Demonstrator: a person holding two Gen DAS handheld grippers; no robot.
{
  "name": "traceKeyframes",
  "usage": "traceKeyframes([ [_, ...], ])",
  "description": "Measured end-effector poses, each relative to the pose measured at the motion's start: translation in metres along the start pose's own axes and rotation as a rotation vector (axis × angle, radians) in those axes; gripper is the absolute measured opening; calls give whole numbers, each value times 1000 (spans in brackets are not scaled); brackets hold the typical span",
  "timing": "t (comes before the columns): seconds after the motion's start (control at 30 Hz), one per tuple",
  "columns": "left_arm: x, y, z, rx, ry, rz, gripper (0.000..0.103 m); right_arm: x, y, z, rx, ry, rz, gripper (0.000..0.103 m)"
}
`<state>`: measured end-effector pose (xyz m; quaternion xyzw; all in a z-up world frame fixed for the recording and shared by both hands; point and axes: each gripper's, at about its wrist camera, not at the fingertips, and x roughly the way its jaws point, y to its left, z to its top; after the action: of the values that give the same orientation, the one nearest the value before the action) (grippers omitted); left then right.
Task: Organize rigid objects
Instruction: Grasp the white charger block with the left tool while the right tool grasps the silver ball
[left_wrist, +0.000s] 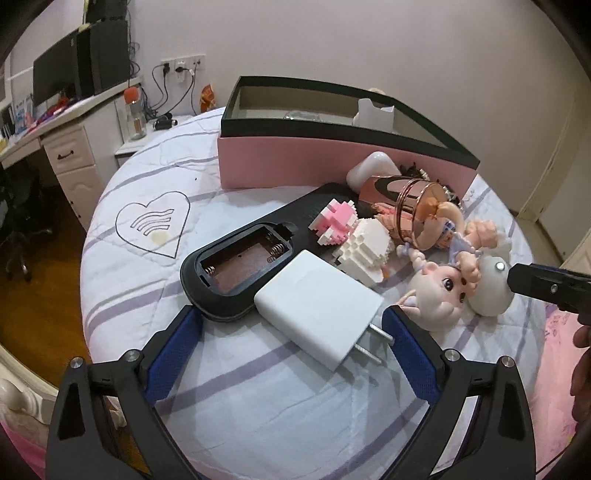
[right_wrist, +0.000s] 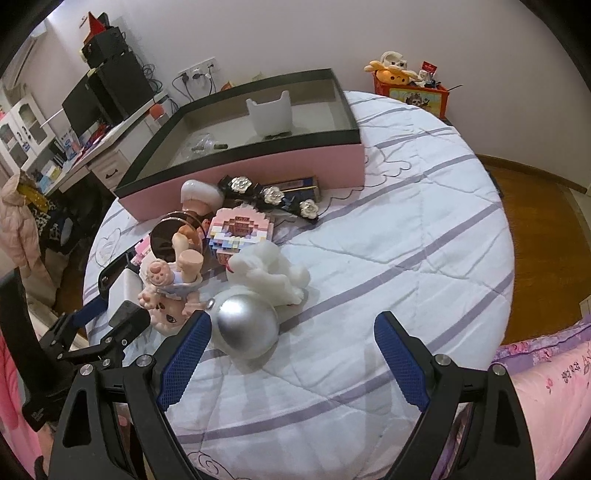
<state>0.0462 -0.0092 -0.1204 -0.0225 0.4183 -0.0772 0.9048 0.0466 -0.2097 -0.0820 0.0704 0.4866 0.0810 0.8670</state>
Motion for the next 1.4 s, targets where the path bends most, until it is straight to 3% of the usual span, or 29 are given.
traceKeyframes([
  [0.2,9,-3,2,27,-25,33,101,6,6,3,-9,6,3,91],
  [0.37,1,11,-1,4,-53,3,85,10,9,4,-11,8,2,91],
  [0.5,-3,12,-5,15,-50,25,85,15,14,4,-21,15,-6,91],
  [0.63,1,6,-4,9,-40,50,100,19,16,5,-16,15,-14,91],
  [0.73,7,0,-2,8,-44,73,102,20,15,5,-19,9,-22,91],
  [0.8,5,5,-1,-14,-55,55,95,20,17,5,-27,2,-27,91],
  [0.97,-4,28,0,-66,-67,26,60,19,18,4,-37,-8,-24,85],
  [1.03,-6,33,-2,-69,-68,13,59,17,20,3,-42,-7,-23,76],
  [1.2,-5,29,-2,-49,-65,37,61,24,18,6,-5,-4,-42,79],
  [1.27,-3,26,-1,-41,-66,41,71,31,19,7,-7,8,-52,79],
  [1.37,-1,23,-2,-20,-70,52,69,38,19,4,-2,-4,-66,77],
  [1.4,-2,24,-2,-24,-74,48,66,37,19,3,-6,-12,-64,69],
])
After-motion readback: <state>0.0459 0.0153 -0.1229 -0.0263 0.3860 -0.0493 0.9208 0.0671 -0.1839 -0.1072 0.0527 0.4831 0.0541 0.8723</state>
